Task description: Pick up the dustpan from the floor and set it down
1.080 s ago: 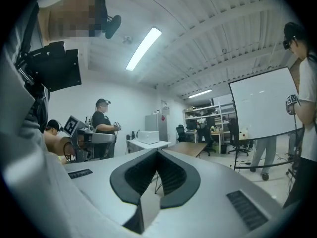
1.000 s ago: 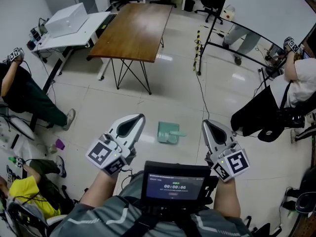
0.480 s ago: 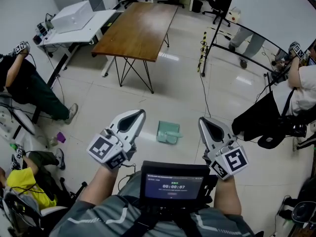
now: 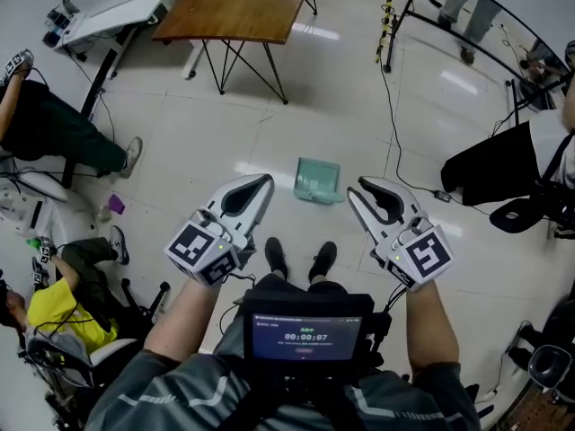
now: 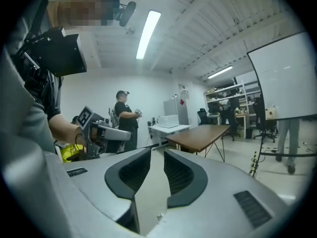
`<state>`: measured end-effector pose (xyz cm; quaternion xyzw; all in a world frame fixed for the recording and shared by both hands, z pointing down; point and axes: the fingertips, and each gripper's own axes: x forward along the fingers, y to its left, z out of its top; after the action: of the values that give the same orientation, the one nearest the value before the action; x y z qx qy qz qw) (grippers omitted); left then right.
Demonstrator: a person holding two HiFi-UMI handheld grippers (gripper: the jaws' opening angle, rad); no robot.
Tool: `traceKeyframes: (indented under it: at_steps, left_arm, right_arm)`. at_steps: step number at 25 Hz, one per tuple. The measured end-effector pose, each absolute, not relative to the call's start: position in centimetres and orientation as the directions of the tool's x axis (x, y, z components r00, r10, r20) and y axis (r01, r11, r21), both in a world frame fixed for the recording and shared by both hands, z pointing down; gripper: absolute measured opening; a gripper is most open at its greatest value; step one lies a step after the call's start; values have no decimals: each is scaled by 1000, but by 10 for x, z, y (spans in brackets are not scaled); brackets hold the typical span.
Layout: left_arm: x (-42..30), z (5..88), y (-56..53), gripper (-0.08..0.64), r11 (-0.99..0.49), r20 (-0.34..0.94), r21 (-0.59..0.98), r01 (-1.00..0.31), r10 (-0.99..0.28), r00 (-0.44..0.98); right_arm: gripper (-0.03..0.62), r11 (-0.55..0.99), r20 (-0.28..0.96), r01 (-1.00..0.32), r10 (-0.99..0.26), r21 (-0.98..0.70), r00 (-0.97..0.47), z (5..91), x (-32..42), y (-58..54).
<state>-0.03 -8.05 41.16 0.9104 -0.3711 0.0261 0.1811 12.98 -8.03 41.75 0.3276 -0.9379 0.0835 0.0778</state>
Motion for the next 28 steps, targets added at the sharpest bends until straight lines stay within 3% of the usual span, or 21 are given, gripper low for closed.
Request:
traceKeyframes:
  at_steps: [4, 7, 12, 21, 28]
  left_arm:
    - [13, 505, -116, 18, -668, 242, 319, -672, -628, 740]
    - [16, 587, -139, 18, -653, 285, 315, -689, -627, 725]
    - [18, 710, -151, 18, -622, 365, 347, -702, -600, 712]
    - [17, 866, -170, 18, -603, 455, 365, -709, -549, 701]
    - [10, 922, -166, 18, -579, 484, 384, -719, -537, 691]
  right_arm:
    - [172, 808, 363, -578, -508, -114, -782, 541, 122, -107]
    - [229, 816, 376, -558, -474, -151, -796, 623, 116, -125]
    - [267, 861, 453, -489, -383, -143, -805, 742, 100, -134]
    - [268, 930, 564, -351, -231, -112, -793, 905, 85, -147]
    - [256, 946, 603, -312, -198, -89, -773, 967, 75, -148]
